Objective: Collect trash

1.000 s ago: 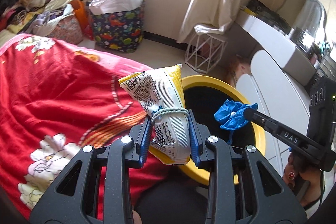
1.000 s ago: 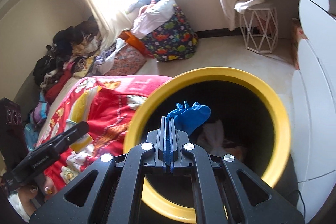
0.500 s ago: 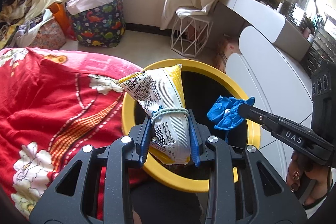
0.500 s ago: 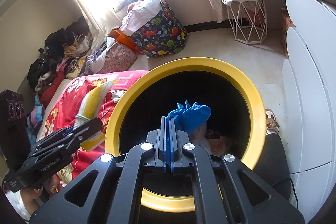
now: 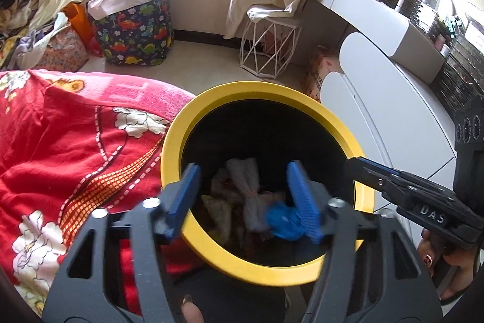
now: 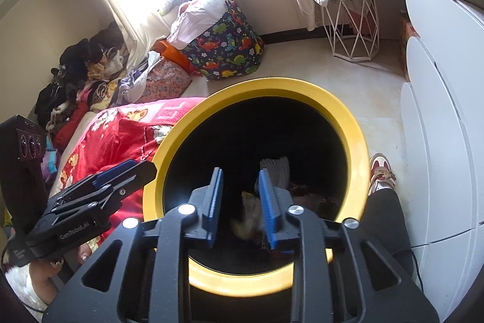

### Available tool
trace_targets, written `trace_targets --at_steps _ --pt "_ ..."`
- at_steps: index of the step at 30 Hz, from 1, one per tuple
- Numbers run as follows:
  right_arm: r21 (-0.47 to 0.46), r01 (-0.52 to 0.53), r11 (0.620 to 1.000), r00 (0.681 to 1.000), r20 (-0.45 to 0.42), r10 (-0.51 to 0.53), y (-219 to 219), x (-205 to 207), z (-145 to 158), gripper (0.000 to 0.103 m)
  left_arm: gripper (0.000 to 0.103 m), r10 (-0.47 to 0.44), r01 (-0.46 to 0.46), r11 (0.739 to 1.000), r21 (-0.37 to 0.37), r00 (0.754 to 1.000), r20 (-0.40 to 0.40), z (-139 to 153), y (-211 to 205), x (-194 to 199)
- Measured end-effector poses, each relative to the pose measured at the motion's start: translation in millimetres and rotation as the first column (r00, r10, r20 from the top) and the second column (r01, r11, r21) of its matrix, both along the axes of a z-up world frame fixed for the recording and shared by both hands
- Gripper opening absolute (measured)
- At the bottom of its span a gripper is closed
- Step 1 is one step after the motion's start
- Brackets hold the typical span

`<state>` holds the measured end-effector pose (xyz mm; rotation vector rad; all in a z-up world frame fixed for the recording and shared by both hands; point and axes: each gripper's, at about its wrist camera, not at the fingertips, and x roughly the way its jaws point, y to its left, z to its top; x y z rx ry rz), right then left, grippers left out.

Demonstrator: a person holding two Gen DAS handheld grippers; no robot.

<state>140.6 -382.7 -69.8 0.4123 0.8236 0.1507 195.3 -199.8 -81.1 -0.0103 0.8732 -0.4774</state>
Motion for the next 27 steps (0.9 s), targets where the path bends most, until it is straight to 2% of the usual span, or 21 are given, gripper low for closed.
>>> trace_targets --at_steps 2,4,8,10,13,27 --pt "-0.008 0.001 1.0 1.0 0.006 -0.001 2 -2 3 0.034 0.072 0.011 -0.011 1.0 -0.002 1.0 0.002 1 3 -2" --pt "-0.024 0.002 1.0 1.0 0.017 -0.001 3 -5 6 0.045 0.083 0.021 -0.021 1.0 0.002 1.0 0.012 3 6 -4" --pt "-0.058 0.003 0.998 0.999 0.04 -0.001 8 -11 13 0.057 0.092 0.036 -0.036 0.999 0.015 0.999 0.034 8 14 -10" --pt "-0.073 0.004 0.997 0.999 0.051 -0.001 11 -15 16 0.065 0.092 0.043 -0.044 0.999 0.014 0.998 0.038 10 18 -13" --pt "-0.089 0.005 0.996 0.998 0.062 0.001 14 -18 19 0.072 0.092 0.068 -0.068 0.998 0.015 0.997 0.043 14 28 -15" --pt "-0.186 0.016 0.982 0.99 0.144 0.011 42 -39 34 0.092 0.092 0.171 -0.171 0.985 -0.015 0.982 0.077 26 82 -40"
